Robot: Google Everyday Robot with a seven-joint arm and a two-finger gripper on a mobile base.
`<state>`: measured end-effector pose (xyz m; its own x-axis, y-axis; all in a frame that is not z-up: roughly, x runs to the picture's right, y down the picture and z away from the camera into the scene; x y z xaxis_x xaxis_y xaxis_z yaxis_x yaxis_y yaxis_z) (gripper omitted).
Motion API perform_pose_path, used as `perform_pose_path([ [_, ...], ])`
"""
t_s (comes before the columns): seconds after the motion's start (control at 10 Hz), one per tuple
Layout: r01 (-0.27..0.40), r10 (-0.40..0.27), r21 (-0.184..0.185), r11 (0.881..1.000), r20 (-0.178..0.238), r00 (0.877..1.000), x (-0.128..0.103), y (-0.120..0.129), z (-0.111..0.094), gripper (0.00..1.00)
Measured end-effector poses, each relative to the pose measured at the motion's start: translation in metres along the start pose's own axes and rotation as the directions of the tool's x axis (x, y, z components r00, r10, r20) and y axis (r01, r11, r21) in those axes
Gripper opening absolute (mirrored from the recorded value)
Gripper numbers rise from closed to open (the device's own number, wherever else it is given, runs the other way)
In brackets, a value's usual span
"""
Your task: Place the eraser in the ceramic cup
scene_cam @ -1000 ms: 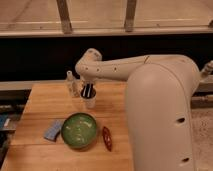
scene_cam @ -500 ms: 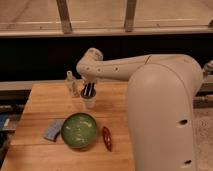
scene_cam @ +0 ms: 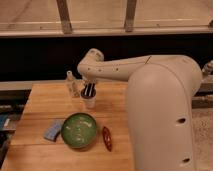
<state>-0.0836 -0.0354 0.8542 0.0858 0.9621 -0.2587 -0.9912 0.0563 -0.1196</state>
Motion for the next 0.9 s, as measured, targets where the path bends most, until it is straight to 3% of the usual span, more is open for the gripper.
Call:
perform_pose_path([
  [0.3, 0.001, -0.001, -0.003, 1.0, -0.007, 1.0, 0.003, 0.002, 0.002, 0.75],
  [0.5, 0.004, -0.004, -0.003, 1.0, -0.012, 1.0, 0.006, 0.003, 0.003, 0.8],
  [0.9, 0.029, -0.029, -0.01, 1.0, -0.008, 1.0, 0.014, 0.013, -0.003, 0.8],
])
